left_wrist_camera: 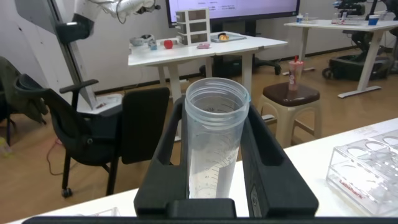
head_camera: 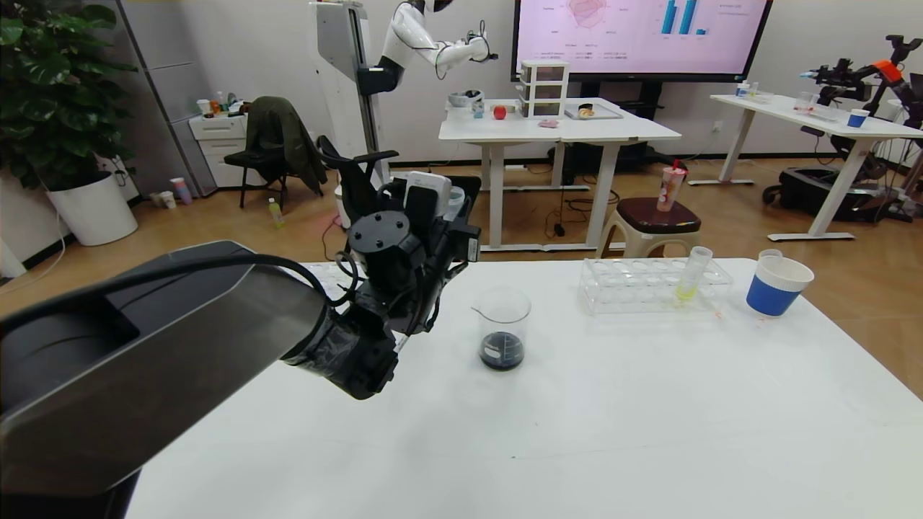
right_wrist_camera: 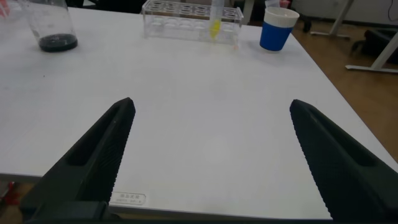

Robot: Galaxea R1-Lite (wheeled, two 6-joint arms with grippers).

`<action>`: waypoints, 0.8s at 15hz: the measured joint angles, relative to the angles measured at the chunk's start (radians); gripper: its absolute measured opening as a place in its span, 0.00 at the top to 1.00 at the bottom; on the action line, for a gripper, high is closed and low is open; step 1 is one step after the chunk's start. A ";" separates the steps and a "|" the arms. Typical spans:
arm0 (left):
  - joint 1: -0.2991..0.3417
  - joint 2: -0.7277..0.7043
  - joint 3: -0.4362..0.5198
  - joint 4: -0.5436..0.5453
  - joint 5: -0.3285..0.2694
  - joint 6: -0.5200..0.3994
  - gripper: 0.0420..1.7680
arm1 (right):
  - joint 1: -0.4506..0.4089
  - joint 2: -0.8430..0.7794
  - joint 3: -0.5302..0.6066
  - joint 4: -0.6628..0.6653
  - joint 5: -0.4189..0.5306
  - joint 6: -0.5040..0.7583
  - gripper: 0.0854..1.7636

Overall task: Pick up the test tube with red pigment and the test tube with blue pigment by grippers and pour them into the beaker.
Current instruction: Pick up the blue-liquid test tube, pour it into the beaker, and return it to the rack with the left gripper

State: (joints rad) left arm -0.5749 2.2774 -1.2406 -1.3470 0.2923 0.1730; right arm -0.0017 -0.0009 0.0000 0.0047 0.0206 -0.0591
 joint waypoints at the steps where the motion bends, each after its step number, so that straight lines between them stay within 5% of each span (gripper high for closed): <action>1: -0.002 0.000 0.019 0.000 0.001 -0.028 0.74 | 0.000 0.000 0.000 0.000 0.000 0.000 0.02; 7: 0.029 -0.037 0.110 0.000 0.000 -0.099 0.74 | 0.000 0.000 0.000 0.000 0.000 0.000 0.02; 12: 0.255 -0.169 0.212 0.047 -0.080 -0.150 0.74 | 0.000 0.000 0.000 0.000 0.000 0.000 0.02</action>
State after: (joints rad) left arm -0.3202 2.1081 -1.0289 -1.3002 0.2121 0.0226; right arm -0.0017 -0.0009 0.0000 0.0043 0.0211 -0.0591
